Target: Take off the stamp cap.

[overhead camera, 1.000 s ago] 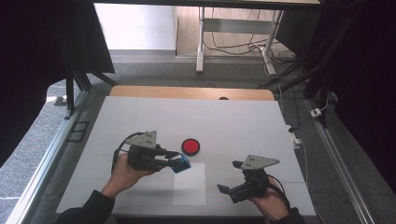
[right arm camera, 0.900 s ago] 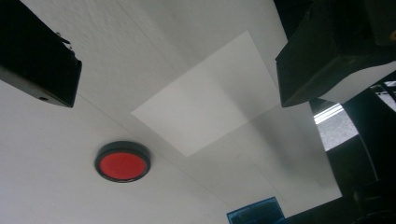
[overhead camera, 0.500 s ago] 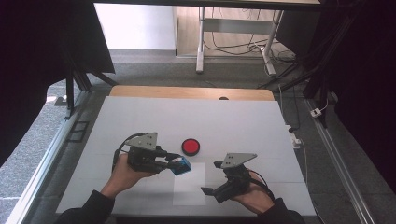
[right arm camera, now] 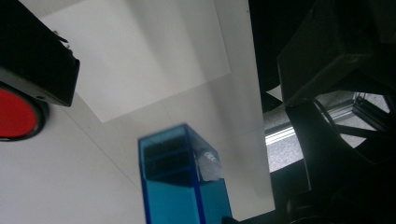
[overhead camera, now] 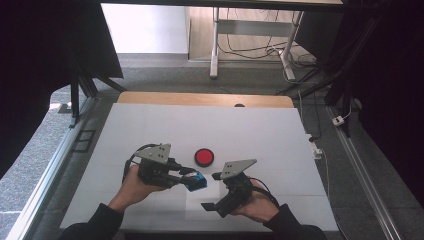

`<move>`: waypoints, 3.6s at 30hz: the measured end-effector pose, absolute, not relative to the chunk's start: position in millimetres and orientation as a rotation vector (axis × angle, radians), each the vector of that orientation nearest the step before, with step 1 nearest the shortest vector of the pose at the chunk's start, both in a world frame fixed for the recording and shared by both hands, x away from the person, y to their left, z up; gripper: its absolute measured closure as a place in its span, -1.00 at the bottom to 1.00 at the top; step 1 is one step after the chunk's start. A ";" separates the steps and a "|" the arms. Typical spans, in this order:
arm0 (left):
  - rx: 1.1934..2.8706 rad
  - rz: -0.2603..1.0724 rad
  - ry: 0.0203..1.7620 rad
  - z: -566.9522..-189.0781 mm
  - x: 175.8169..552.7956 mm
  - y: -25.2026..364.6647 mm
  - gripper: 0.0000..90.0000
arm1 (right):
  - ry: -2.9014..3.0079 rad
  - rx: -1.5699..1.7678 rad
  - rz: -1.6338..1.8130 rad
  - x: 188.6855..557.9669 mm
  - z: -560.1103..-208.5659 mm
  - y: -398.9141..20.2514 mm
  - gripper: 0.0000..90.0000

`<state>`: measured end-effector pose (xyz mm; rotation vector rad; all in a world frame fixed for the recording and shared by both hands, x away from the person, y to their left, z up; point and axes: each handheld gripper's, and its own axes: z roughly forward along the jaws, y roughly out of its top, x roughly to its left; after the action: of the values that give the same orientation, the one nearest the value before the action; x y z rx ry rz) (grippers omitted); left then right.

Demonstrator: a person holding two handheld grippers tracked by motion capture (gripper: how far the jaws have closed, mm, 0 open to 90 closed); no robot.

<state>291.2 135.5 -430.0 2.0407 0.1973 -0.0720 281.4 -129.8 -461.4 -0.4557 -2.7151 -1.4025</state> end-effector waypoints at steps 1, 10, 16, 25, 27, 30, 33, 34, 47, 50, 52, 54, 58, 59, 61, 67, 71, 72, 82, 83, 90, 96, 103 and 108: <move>2.041 -0.072 0.197 -430.0 291.2 135.5 0.57 | -2.715 -0.444 -1.398 281.4 -461.5 -127.7 -1.00; 2.034 -0.097 0.168 -431.2 291.3 134.8 0.57 | -2.716 -0.373 -1.388 285.6 -462.4 -116.0 -0.66; 2.027 -0.102 0.158 -431.5 291.4 135.0 0.57 | -2.689 -0.324 -1.388 287.3 -458.0 -116.9 -0.10; 2.022 -0.101 0.113 -432.1 290.1 133.8 0.57 | -2.637 -0.286 -1.407 288.1 -456.8 -116.6 0.33; 2.018 -0.105 0.105 -432.0 289.8 133.8 0.57 | -2.638 -0.283 -1.411 288.0 -456.7 -117.0 0.39; 2.012 -0.104 0.097 -432.0 289.7 134.0 0.57 | -2.621 -0.281 -1.420 289.2 -456.4 -118.3 0.44; 2.009 -0.102 0.089 -432.2 289.7 134.2 0.57 | -2.620 -0.273 -1.426 289.4 -456.3 -118.9 0.46; 2.006 -0.101 0.083 -432.2 289.6 134.4 0.57 | -2.619 -0.269 -1.427 289.5 -456.4 -119.0 0.47; 1.984 -0.068 0.059 -429.4 286.6 136.9 0.57 | -2.543 -0.313 -1.431 291.0 -455.2 -120.4 0.52; 1.985 -0.103 0.059 -430.3 288.7 136.9 0.57 | -2.564 -0.287 -1.429 289.9 -454.5 -120.0 0.53; 1.982 -0.117 0.058 -430.7 289.2 136.9 0.57 | -2.600 -0.239 -1.432 287.3 -452.8 -119.6 0.53; 1.973 -0.149 0.056 -431.5 290.4 137.3 0.57 | -2.626 -0.196 -1.432 284.7 -450.7 -119.2 0.53; 1.976 -0.162 0.049 -432.6 290.8 136.2 0.57 | -2.671 -0.147 -1.415 283.1 -449.5 -119.4 0.53; 1.987 -0.131 0.051 -432.2 289.4 135.9 0.57 | -2.666 -0.165 -1.406 283.5 -449.7 -119.3 0.53; 1.992 -0.116 0.048 -431.8 289.0 135.9 0.57 | -2.659 -0.203 -1.402 284.5 -450.4 -118.8 0.53; 2.008 -0.081 0.057 -431.5 287.5 135.5 0.57 | -2.597 -0.326 -1.372 288.8 -454.3 -118.4 0.53; 2.019 -0.084 0.051 -431.5 286.6 133.9 0.57 | -2.636 -0.297 -1.348 287.7 -453.0 -118.2 0.53; 2.004 -0.095 0.055 -430.7 287.3 136.4 0.57 | -2.679 -0.259 -1.317 286.1 -453.4 -118.0 0.53; 2.018 -0.085 0.106 -430.7 287.4 139.1 0.57 | -2.722 -0.255 -1.357 285.8 -452.2 -123.6 0.53; 2.018 -0.085 0.106 -430.7 287.4 139.1 0.57 | -2.735 -0.251 -1.355 285.8 -451.7 -124.5 0.52; 2.000 -0.075 0.168 -430.8 286.6 144.1 0.57 | -2.777 -0.291 -1.377 284.2 -449.3 -130.3 0.52; 2.011 -0.051 0.197 -431.1 284.0 144.8 0.57 | -2.809 -0.320 -1.403 284.7 -447.4 -136.2 0.52; 2.024 -0.034 0.226 -432.2 281.9 144.4 0.57 | -2.830 -0.354 -1.442 283.1 -444.4 -142.2 0.52; 2.022 -0.022 0.237 -431.9 280.6 144.6 0.57 | -2.830 -0.409 -1.445 283.4 -442.6 -147.3 0.52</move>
<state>280.6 144.6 -431.9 2.0222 0.2372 -0.0219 283.4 -147.3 -442.6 -0.4087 -2.8303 -1.4451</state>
